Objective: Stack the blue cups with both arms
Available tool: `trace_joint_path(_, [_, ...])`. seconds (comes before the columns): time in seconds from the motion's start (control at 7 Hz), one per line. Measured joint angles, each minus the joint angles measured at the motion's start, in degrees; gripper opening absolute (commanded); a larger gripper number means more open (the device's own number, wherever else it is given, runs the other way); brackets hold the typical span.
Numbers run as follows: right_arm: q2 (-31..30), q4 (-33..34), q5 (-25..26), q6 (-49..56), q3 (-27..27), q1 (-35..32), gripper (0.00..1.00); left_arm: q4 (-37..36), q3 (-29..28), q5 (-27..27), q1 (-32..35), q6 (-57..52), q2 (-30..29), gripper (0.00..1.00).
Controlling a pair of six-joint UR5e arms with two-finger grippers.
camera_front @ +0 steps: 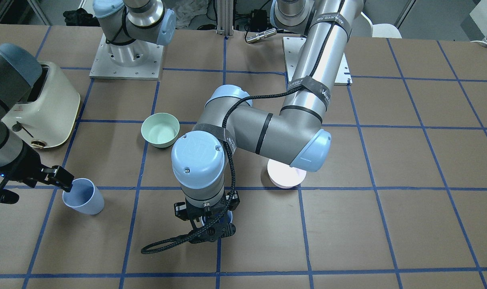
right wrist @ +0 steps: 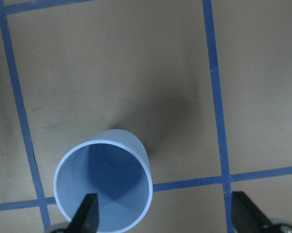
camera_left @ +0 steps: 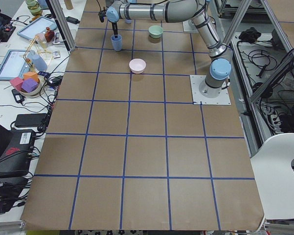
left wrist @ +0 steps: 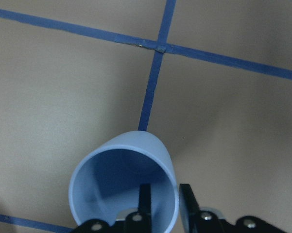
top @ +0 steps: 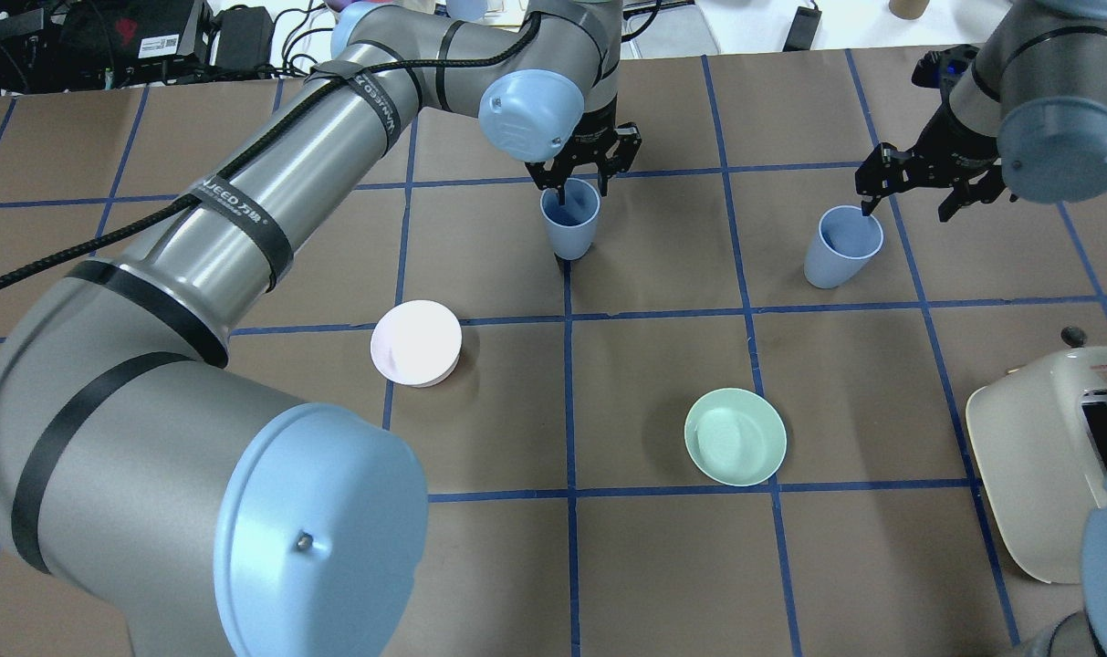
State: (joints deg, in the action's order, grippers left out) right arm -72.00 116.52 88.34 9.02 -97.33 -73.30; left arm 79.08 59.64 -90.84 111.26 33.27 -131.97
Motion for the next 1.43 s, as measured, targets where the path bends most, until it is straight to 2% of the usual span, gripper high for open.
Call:
trace_joint_path(0.14, [0.59, 1.06, 0.00, -0.03, -1.23, 0.00, 0.82, 5.41, -0.68, 0.38, -0.17, -0.48, 2.47, 0.98])
trace_joint_path(0.29, [1.26, 3.02, -0.03, -0.07, -2.38, 0.00, 0.45, 12.55, -1.23, 0.94, -0.46, -1.85, 6.22, 0.94])
trace_joint_path(0.43, [1.97, 5.38, -0.08, -0.13, -2.99, 0.00, 0.20, 18.50, -1.34, 1.38, -1.12, -4.31, 10.68, 0.89])
trace_joint_path(0.57, [2.37, 6.53, -0.33, -0.19, -3.24, 0.00, 0.08, 23.20, -1.00, 1.53, -2.54, -8.27, 15.56, 0.87])
trace_joint_path(0.86, [2.27, 6.93, -1.85, -0.15, -3.35, 0.00, 0.02, 27.77, 4.30, 1.56, -8.35, -15.45, 24.22, 0.86])
trace_joint_path(1.0, [2.19, 7.04, -2.31, -0.12, -3.38, -0.11, 0.01, 25.98, 10.03, 1.42, -10.98, -16.83, 28.29, 0.86])
trace_joint_path(1.29, [1.65, 7.31, -2.92, 0.77, -2.96, -0.42, 0.01, 15.70, 21.87, 1.21, -14.00, -20.16, 35.07, 0.88])
trace_joint_path(1.43, [0.20, 7.23, -3.21, 1.01, -2.73, -0.86, 0.01, 10.52, 26.75, 1.12, -14.87, -21.47, 37.85, 0.92])
